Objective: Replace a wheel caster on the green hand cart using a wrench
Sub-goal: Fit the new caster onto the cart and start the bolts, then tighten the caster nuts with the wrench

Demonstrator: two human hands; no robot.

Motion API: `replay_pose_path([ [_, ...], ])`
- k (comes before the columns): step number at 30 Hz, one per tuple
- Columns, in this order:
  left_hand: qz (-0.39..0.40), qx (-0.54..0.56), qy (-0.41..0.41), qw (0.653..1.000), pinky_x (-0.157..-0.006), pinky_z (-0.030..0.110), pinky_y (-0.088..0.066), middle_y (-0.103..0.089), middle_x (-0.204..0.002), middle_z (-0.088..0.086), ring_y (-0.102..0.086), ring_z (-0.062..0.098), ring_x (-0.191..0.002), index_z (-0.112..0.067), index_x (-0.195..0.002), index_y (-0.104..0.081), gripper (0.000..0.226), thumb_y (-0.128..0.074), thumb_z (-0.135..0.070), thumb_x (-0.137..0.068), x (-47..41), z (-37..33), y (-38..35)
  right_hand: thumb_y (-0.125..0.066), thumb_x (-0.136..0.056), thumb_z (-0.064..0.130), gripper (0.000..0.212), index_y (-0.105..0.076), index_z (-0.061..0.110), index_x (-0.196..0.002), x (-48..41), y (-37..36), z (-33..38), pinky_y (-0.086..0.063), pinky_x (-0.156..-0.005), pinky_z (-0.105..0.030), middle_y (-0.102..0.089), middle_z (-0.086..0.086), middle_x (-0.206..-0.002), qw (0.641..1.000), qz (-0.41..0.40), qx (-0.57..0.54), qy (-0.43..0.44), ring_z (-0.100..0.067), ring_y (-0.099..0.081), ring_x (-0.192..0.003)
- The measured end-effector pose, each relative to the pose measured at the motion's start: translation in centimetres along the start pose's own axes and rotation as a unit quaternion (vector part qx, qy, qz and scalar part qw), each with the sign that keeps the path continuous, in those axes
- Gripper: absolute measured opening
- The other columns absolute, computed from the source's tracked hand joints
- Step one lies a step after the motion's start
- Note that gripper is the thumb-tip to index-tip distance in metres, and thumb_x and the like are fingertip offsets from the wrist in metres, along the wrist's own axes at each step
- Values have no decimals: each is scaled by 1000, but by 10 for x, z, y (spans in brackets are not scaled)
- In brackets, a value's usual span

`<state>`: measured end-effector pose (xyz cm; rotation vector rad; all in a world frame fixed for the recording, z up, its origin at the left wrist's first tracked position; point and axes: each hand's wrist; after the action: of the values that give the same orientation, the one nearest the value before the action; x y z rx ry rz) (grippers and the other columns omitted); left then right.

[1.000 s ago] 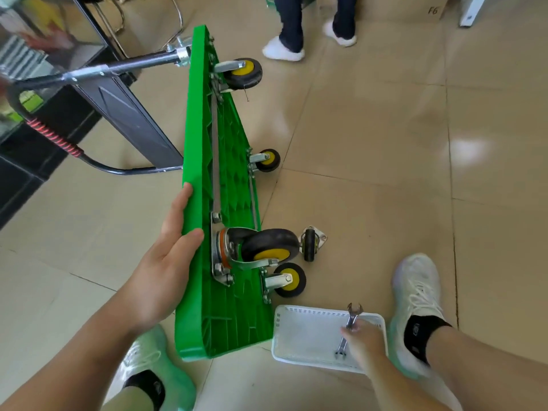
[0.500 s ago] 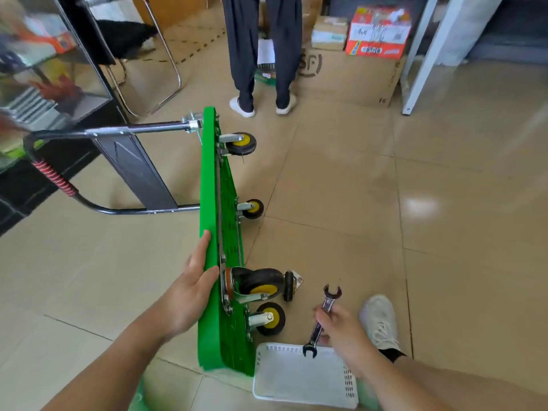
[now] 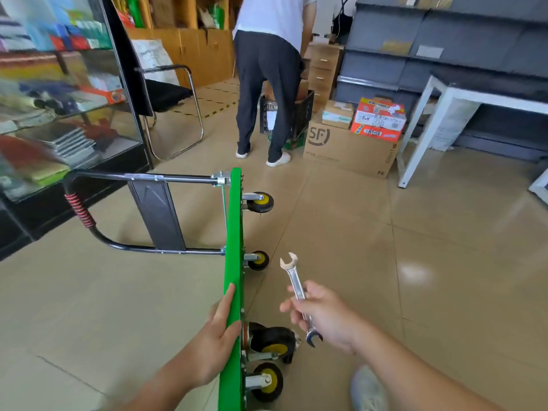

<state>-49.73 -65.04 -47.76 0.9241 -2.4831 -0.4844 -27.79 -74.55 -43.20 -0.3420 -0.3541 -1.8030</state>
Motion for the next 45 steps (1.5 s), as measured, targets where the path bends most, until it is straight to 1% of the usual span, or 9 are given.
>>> replay_pose_path([
  [8,-15,54,29,998,-86,0,-35,-21,-156,-18,-41,-18,-117,-52,-156,-4,65,-42,-27,-110,-4,4,2,-54,-102,12,23,-61,19,-123,-42,-4,24,-59,-73,-42,-72,-8,-109,998,57,-10,14,-26,-71,-83],
  [12,-23,66,31,997,-87,-4,-34,-28,-153,-22,-40,-28,-118,-62,-145,-13,62,-48,-27,-108,-2,6,7,-58,-101,17,34,-62,34,-131,-55,0,34,-50,-54,-31,-55,-3,-90,993,84,82,7,-12,-54,-65],
  [14,-10,65,36,997,-87,-3,-35,-26,-153,-22,-43,-19,-122,-61,-146,-11,62,-48,-28,-109,0,2,11,-59,-100,17,31,-64,35,-124,-59,3,39,-41,-47,-27,-51,-1,-78,988,73,136,15,-9,-46,-55],
  [20,-1,60,39,997,-102,5,-29,-23,-157,-24,-38,-7,-135,-55,-155,-6,65,-46,-32,-109,0,3,8,-70,-86,6,23,-68,22,-103,-56,22,34,-46,-55,-33,-75,-3,-85,977,35,207,41,-18,-58,-60],
  [24,-14,81,29,996,-113,15,-28,-24,-159,-22,-36,-10,-137,-56,-152,-12,66,-49,-23,-108,-3,7,7,-77,-81,6,22,-73,24,-93,-48,40,33,-49,-58,-31,-77,5,-87,981,-33,178,74,-16,-63,-62],
  [31,-13,88,27,996,-111,17,-29,-27,-154,-23,-36,-17,-130,-54,-153,-16,69,-52,-19,-106,-14,14,6,-80,-78,1,18,-72,15,-86,-44,59,38,-51,-65,-29,-77,2,-81,982,-99,117,112,-11,-62,-59],
  [36,-13,100,23,995,-119,34,-36,-28,-156,-26,-49,3,-135,-72,-142,-19,71,-55,-44,-87,-13,19,7,-69,-82,-11,19,-69,7,-88,-40,70,47,-54,-76,-32,-77,-11,-82,983,-92,59,148,-17,-67,-68],
  [41,-11,107,27,994,-105,17,-36,-27,-156,-21,-40,-15,-128,-61,-151,-15,69,-50,-21,-107,-12,17,3,-67,-90,-5,9,-69,4,-90,-46,64,43,-54,-67,-28,-76,-15,-85,976,-106,-58,184,-21,-64,-68],
  [45,-17,104,32,994,-94,8,-37,-27,-155,-22,-40,-16,-125,-62,-149,-14,67,-49,-24,-107,-11,16,3,-61,-94,7,11,-67,4,-102,-58,43,34,-55,-80,-35,-75,-8,-88,971,-90,-188,115,-24,-70,-92],
])
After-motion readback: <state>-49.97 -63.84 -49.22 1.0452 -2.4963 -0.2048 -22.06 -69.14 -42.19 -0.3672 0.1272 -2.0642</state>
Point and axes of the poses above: each hand's wrist, its own x-axis away from the middle knuckle, its own y-axis out of the back of the hand, z = x × y
